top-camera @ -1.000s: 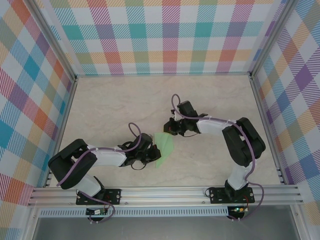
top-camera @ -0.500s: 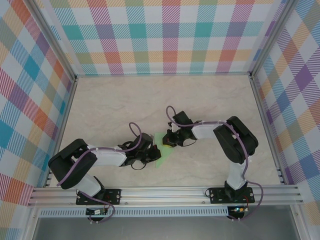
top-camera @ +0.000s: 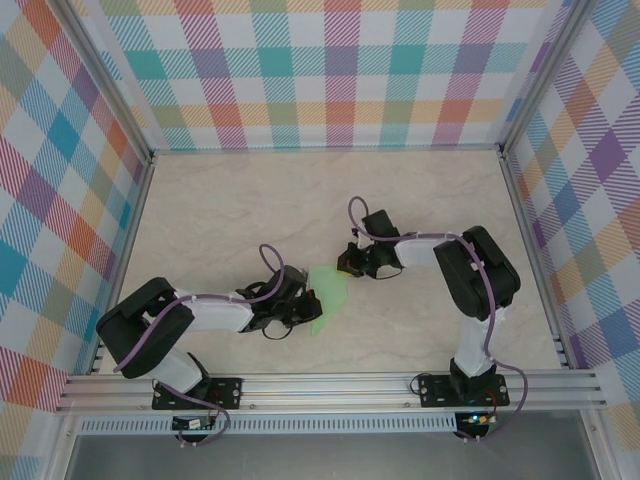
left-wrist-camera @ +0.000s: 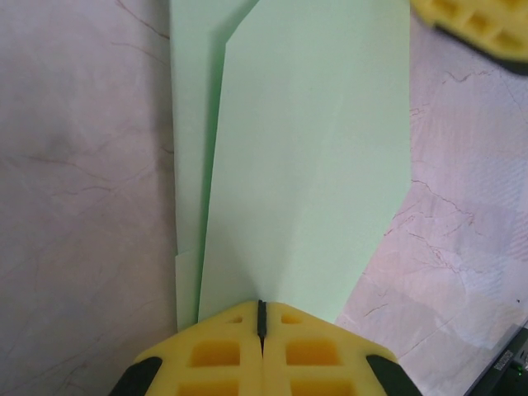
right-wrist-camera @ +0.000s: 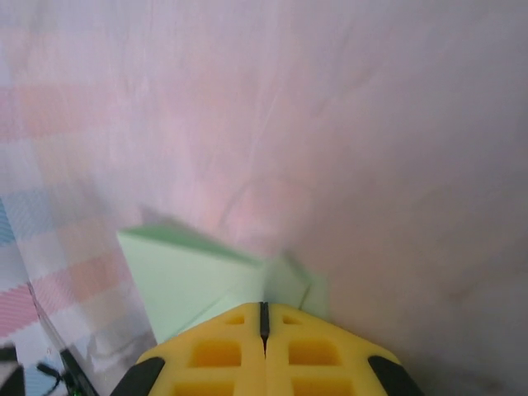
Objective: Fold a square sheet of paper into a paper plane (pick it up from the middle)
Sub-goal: Fourth fold the wing at the center of the table.
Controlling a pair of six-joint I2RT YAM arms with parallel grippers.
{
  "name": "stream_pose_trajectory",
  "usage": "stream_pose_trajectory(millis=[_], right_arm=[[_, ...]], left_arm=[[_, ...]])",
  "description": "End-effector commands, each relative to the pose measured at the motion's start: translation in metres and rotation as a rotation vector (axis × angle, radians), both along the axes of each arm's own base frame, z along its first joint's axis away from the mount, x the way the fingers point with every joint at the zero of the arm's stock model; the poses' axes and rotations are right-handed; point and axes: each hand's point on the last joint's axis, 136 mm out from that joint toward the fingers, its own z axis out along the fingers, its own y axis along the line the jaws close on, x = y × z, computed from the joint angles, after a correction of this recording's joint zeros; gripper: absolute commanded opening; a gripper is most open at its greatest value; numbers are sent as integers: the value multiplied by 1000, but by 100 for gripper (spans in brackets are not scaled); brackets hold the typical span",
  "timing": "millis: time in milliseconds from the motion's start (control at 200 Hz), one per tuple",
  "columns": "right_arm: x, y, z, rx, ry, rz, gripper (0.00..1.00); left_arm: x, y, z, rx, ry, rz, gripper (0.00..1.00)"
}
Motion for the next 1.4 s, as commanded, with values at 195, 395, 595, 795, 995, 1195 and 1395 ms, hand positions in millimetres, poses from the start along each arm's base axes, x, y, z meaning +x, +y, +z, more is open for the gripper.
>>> stream_pose_trajectory(millis=[195, 395, 595, 795, 995, 1195, 1395], right_arm=[[29, -15, 20, -11, -87, -71, 6], [-1, 6, 49, 45, -94, 0, 6], [-38, 36, 43, 78, -33, 88, 7], [-66, 52, 18, 58, 50, 152, 5], [-81, 33, -21, -37, 117, 145, 3], [-87, 19, -41, -113, 142, 126, 2], [-88, 13, -46, -140, 145, 113, 2]], left_arm=[[-47, 54, -54, 255, 179, -22, 0], [-47, 53, -54, 251, 177, -22, 0], [-46, 50, -53, 244, 175, -27, 0], [-46, 49, -53, 241, 176, -34, 0], [-47, 44, -48, 214, 175, -50, 0], [-47, 27, -29, 134, 171, -101, 0], [-57, 22, -16, 82, 195, -143, 3]])
